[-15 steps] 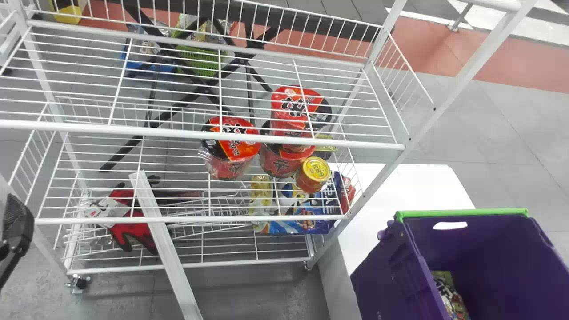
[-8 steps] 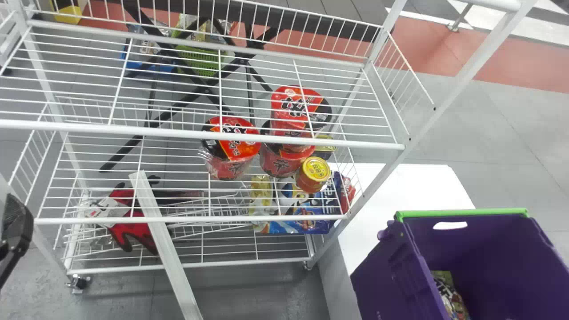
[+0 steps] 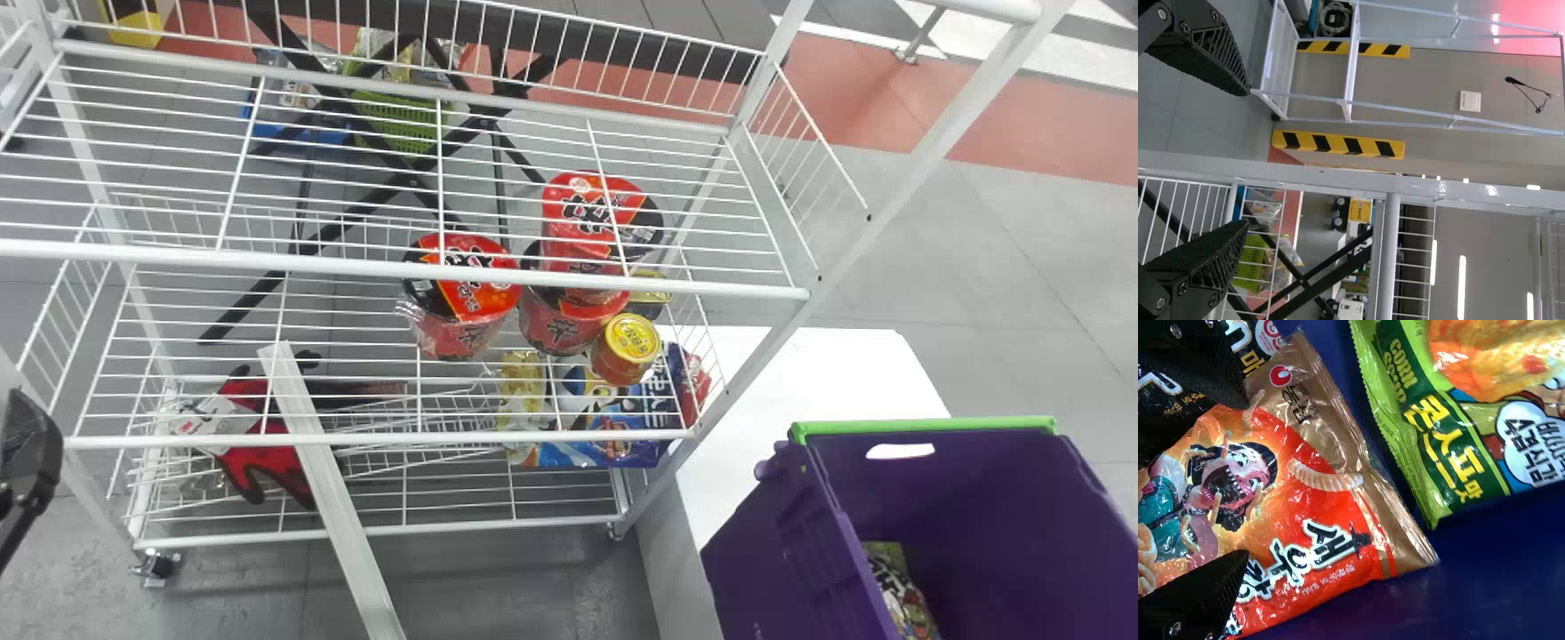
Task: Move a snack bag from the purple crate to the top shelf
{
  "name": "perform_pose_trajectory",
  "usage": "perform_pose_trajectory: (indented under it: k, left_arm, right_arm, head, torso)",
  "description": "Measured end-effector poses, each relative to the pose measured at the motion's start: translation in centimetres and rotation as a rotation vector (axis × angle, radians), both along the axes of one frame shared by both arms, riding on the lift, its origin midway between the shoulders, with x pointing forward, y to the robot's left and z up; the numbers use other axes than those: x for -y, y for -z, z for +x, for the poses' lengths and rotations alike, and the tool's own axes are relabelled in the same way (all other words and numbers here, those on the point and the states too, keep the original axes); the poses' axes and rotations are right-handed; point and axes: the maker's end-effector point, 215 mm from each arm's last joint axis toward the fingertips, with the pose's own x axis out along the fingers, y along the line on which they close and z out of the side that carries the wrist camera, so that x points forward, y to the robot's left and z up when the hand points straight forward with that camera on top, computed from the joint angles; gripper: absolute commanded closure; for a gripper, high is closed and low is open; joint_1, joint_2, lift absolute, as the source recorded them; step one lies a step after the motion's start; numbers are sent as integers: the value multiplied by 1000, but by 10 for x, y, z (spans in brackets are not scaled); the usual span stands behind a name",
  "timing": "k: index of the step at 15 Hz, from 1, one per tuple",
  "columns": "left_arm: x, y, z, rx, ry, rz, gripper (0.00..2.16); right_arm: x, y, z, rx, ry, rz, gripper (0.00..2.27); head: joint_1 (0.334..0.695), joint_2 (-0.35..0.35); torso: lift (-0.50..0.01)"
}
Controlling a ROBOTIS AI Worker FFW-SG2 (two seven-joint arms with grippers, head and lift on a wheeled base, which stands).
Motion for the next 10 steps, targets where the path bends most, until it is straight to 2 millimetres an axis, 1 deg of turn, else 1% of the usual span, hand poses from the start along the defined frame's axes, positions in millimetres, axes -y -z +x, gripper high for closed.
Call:
perform_pose_trajectory:
  k: [3, 5, 6, 10]
  left_arm:
    - [-1, 1, -1, 1, -1, -1, 140]
    - [-1, 0, -1, 4, -1, -1, 140]
    - [-1, -1, -1, 5, -1, -1, 140]
    - [-3, -3, -1, 14, -1, 0, 140]
  right_arm:
    - [-1, 7, -2, -6, -39, -16, -2]
    - [-4, 11, -2, -5, -53, -14, 80]
    - [-5, 11, -1, -5, -55, -13, 124]
    - [-5, 12, -3, -14, -59, -22, 174]
  head:
    - [695, -350]
    - [695, -350]
    - [695, -350]
    - [695, -350]
  torso:
    - [-451]
    - [-451]
    - [-451]
    - [-451]
